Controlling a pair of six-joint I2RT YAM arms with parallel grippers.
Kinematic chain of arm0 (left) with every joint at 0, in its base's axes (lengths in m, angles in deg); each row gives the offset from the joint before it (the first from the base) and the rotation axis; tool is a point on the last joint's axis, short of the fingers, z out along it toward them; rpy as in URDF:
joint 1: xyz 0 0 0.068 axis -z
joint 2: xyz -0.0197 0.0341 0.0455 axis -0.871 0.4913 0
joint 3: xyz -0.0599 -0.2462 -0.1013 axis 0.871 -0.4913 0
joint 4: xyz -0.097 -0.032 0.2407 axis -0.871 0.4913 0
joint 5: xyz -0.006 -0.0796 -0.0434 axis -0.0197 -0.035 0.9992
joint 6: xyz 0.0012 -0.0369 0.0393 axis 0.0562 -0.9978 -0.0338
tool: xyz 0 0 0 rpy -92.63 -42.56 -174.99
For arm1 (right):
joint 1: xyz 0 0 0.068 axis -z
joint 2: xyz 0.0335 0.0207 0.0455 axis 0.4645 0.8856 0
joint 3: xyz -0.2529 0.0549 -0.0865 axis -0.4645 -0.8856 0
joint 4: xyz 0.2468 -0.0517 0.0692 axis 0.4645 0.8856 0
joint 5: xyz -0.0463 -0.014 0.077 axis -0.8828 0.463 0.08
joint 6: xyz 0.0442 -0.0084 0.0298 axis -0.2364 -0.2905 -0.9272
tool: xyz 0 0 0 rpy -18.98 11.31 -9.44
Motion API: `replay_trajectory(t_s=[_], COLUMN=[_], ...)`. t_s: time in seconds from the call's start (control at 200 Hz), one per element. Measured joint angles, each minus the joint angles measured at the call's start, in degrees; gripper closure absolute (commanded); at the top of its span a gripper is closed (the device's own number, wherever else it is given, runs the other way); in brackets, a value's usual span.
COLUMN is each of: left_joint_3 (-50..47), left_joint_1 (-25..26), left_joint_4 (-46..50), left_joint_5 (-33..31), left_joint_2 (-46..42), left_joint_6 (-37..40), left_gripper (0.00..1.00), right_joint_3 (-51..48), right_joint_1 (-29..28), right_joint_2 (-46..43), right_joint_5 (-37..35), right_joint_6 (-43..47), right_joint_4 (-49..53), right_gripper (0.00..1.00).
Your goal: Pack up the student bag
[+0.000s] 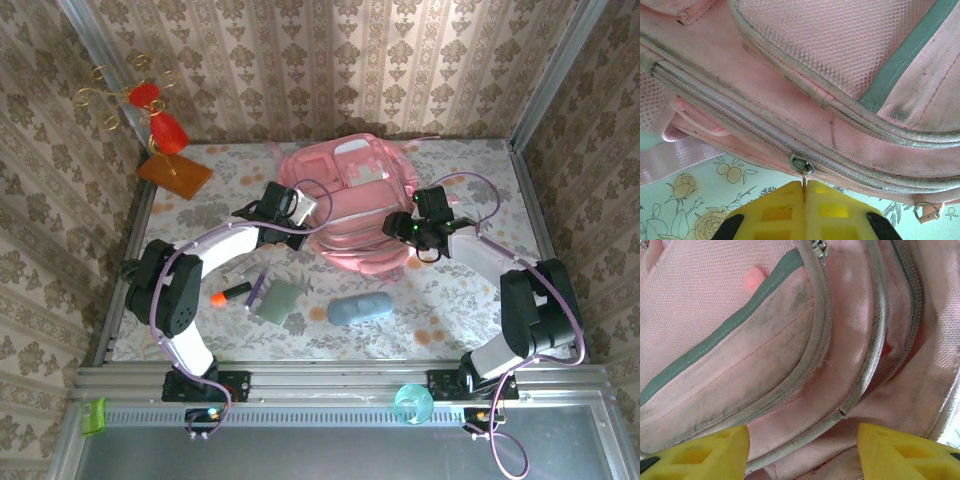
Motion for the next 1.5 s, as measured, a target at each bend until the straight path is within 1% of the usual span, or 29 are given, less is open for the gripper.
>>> replay_trajectory(t_s=[0.175,0.26,0.335,0.42,0.54,0.585,0.71,0.745,0.83,0.935,1.0,1.085,1.155,1.27,1.325,1.345,1.5], left_joint_3=[0.00,0.00,0.00,0.00,0.00,0.00,0.00,0.00,0.00,0.00,0.00,0.00,0.00,0.00,0.00,0.00,0.00], left_joint_1=[0.20,0.20,0.20,0.20,0.20,0.20,0.20,0.20,0.20,0.20,0.20,0.20,0.20,0.20,0.20,0.20,0.39], left_joint_4=[0.09,0.13,0.13,0.13,0.13,0.13,0.15,0.15,0.15,0.15,0.15,0.13,0.13,0.17,0.35,0.42,1.07], left_joint_5=[-0.46,-0.46,-0.61,-0.66,-0.94,-1.05,-1.09,-1.09,-1.14,-1.16,-1.22,-1.29,-1.44,-2.14,-2.45,-2.60,-4.09], left_joint_2=[0.00,0.00,0.00,0.00,-0.02,0.00,0.00,0.00,0.00,0.00,0.00,0.00,0.00,-0.02,0.00,0.00,0.00], left_joint_6=[0.02,0.02,0.02,0.02,0.02,0.02,0.02,0.02,0.02,0.02,0.02,0.02,0.02,0.02,0.04,0.07,0.74], left_gripper=[1.00,1.00,1.00,1.00,1.00,1.00,1.00,1.00,1.00,1.00,1.00,1.00,1.00,1.00,1.00,1.00,1.00], right_joint_3=[0.02,0.00,-0.11,-0.74,-1.90,-2.84,-5.70,-6.25,-7.13,-7.87,-7.89,-7.96,-8.24,-8.33,-8.63,-8.79,-9.51], right_joint_1=[-0.02,-0.02,-0.13,-0.17,-0.17,-0.17,-0.09,-0.09,0.00,0.00,0.00,0.00,0.00,0.00,0.02,0.11,1.40], right_joint_2=[2.69,3.85,4.28,4.52,4.50,4.04,1.79,1.33,1.07,1.14,1.73,3.15,4.24,5.53,5.40,5.29,1.79], right_joint_5=[-0.70,-1.03,-1.36,-1.49,-1.55,-1.73,-2.99,-3.23,-3.30,-3.08,-2.64,-1.42,-0.50,0.04,0.04,0.04,0.39], right_joint_6=[-1.18,-1.88,-2.40,-3.48,-5.25,-5.77,-7.13,-7.69,-8.70,-9.92,-10.71,-12.04,-13.14,-14.84,-14.56,-15.15,-13.75], right_joint_4=[-1.11,-1.33,-2.03,-3.32,-5.25,-6.47,-8.74,-9.03,-10.16,-11.87,-13.29,-15.58,-17.62,-20.22,-20.76,-21.00,-20.17], right_gripper=[0.50,0.51,0.51,0.45,0.46,0.48,0.63,0.66,0.65,0.58,0.56,0.57,0.62,0.83,0.97,1.00,1.00])
